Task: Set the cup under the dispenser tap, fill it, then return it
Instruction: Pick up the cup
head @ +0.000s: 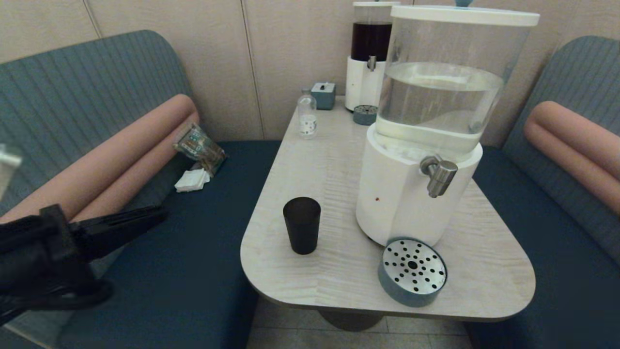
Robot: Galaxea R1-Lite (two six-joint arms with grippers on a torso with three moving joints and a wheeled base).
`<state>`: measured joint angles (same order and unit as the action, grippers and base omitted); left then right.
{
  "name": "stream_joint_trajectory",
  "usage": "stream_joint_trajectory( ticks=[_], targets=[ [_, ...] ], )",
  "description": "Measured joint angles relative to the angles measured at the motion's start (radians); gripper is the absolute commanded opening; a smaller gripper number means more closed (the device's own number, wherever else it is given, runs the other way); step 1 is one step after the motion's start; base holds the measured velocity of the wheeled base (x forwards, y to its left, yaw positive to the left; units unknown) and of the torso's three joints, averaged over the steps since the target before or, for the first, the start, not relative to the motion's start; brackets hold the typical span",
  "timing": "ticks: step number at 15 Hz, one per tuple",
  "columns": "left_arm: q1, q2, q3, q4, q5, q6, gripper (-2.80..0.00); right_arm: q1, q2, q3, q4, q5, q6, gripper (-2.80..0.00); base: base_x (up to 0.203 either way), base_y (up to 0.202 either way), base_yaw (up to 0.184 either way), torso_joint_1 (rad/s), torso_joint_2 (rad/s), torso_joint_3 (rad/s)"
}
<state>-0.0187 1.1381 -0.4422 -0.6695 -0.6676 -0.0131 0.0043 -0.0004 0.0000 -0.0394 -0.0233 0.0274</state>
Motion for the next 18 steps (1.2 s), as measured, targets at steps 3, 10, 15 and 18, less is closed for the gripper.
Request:
stream_joint_trajectory(
  ticks=[3,10,15,18],
  targets=[
    [-0.001,0.274,0.053,-0.406,-0.102,0.032,-2.80,0.000,0.000,0.000,0.000,0.001,0.000,-2.80,0.000,0.000,0.000,0.000,0.00,0.000],
    [-0.001,0.687,0.042,-0.852,-0.237,0.078,0.00,0.000,0.000,0.000,0.000,0.000,0.000,-2.80,0.000,0.000,0.000,0.000,0.00,0.000],
    [-0.001,0.875,-0.069,-0.853,-0.344,0.120,0.00,0.000,0.000,0.000,0.000,0.000,0.000,-2.80,0.000,0.000,0.000,0.000,0.00,0.000],
    [-0.003,0.993,-0.179,-0.853,-0.401,0.119,0.00,0.000,0.000,0.000,0.000,0.000,0.000,-2.80,0.000,0.000,0.000,0.000,0.00,0.000]
  ],
)
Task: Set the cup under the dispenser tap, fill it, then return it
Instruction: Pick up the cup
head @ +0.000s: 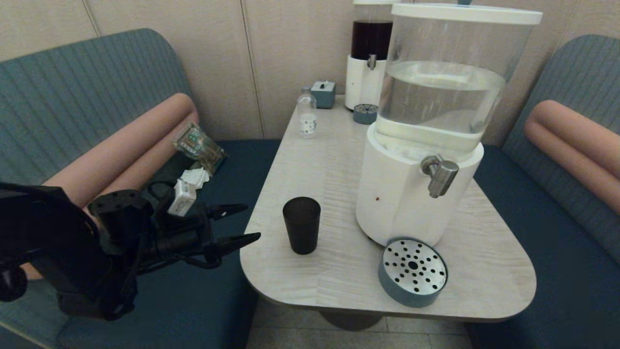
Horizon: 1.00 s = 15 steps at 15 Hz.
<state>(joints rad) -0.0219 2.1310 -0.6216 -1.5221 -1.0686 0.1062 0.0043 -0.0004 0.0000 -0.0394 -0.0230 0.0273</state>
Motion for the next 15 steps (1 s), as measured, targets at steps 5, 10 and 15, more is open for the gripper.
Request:
stream_joint_trajectory(
  ticks=[5,10,15],
  targets=[
    [-0.047,0.151,-0.148,0.000,-0.022,-0.007,0.00,0.000,0.000,0.000,0.000,0.000,0.000,-2.80,0.000,0.000,0.000,0.000,0.00,0.000],
    [-0.115,0.274,-0.332,0.001,0.001,-0.060,0.00,0.000,0.000,0.000,0.000,0.000,0.000,-2.80,0.000,0.000,0.000,0.000,0.00,0.000],
    [-0.168,0.330,-0.430,0.000,0.057,-0.139,0.00,0.000,0.000,0.000,0.000,0.000,0.000,-2.80,0.000,0.000,0.000,0.000,0.00,0.000]
  ],
)
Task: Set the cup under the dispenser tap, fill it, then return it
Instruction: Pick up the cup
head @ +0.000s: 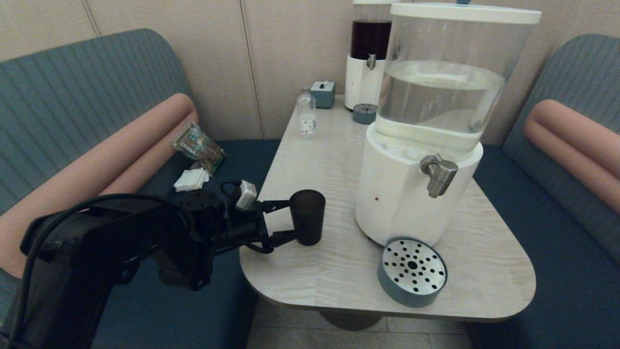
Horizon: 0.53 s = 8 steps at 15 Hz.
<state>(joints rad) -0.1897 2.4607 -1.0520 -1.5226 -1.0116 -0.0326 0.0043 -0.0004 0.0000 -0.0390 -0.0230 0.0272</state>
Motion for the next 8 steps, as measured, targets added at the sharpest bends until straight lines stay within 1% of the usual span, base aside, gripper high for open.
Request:
stream_joint_trajectory(
  ticks=[4,7,8],
  targets=[
    [-0.028,0.006,0.010,0.001,0.003,0.008,0.00,0.000,0.000,0.000,0.000,0.000,0.000,-2.80,0.000,0.000,0.000,0.000,0.00,0.000],
    [-0.045,0.009,-0.016,0.001,0.010,-0.003,0.00,0.000,0.000,0.000,0.000,0.000,0.000,-2.80,0.000,0.000,0.000,0.000,0.00,0.000],
    [-0.050,0.014,-0.033,0.001,0.022,-0.007,0.00,0.000,0.000,0.000,0.000,0.000,0.000,-2.80,0.000,0.000,0.000,0.000,0.00,0.000]
  ],
)
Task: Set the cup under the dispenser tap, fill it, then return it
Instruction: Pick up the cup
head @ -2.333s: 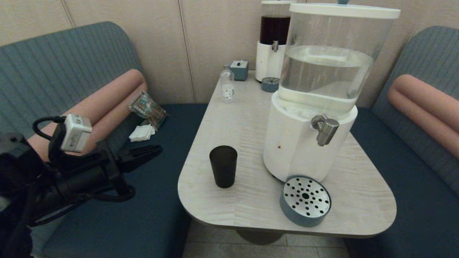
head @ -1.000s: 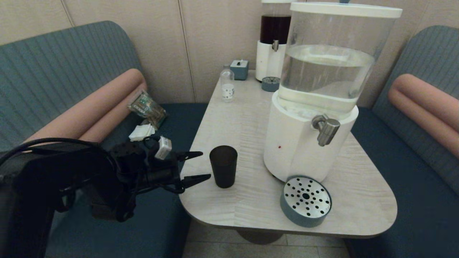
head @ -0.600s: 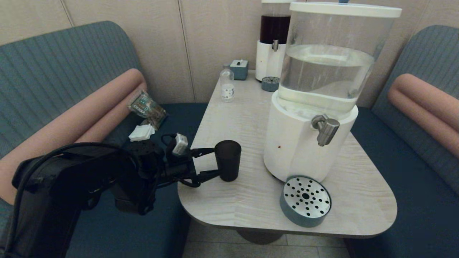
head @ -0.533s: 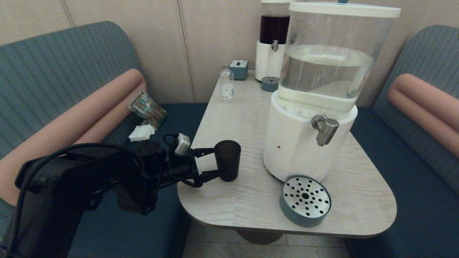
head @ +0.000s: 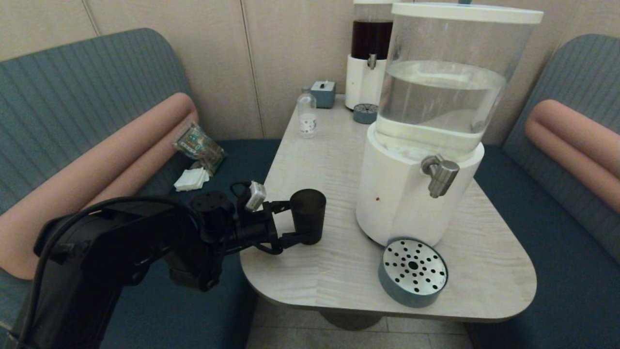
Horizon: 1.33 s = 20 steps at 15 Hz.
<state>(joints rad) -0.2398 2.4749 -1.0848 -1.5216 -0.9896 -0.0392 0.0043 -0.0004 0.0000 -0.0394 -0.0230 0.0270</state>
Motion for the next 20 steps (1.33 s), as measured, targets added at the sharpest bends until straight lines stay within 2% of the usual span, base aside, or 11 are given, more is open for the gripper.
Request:
stream_joint_trajectory(
  ticks=[4,5,9,12,14,17,20],
  targets=[
    [-0.009,0.020,-0.047,0.000,0.021,-0.012,0.00,0.000,0.000,0.000,0.000,0.000,0.000,-2.80,0.000,0.000,0.000,0.000,0.00,0.000],
    [-0.011,0.027,-0.061,0.000,0.028,-0.012,-2.80,0.000,0.000,0.000,0.000,0.000,0.000,-2.80,0.000,0.000,0.000,0.000,0.00,0.000],
    [-0.011,0.038,-0.080,0.001,0.044,-0.003,-2.80,0.000,0.000,0.000,0.000,0.000,0.000,-2.80,0.000,0.000,0.000,0.000,0.00,0.000],
    [-0.020,0.017,-0.051,0.001,0.045,0.006,-2.80,0.000,0.000,0.000,0.000,0.000,0.000,-2.80,0.000,0.000,0.000,0.000,0.00,0.000],
    [-0.032,-0.026,0.013,0.001,0.045,0.006,-2.80,0.000,0.000,0.000,0.000,0.000,0.000,-2.80,0.000,0.000,0.000,0.000,0.00,0.000],
    [-0.057,-0.144,0.171,0.000,0.045,0.010,-2.80,0.000,0.000,0.000,0.000,0.000,0.000,-2.80,0.000,0.000,0.000,0.000,0.00,0.000],
    [-0.136,-0.283,0.301,-0.001,0.057,0.010,-2.80,0.000,0.000,0.000,0.000,0.000,0.000,-2.80,0.000,0.000,0.000,0.000,0.00,0.000]
  ],
)
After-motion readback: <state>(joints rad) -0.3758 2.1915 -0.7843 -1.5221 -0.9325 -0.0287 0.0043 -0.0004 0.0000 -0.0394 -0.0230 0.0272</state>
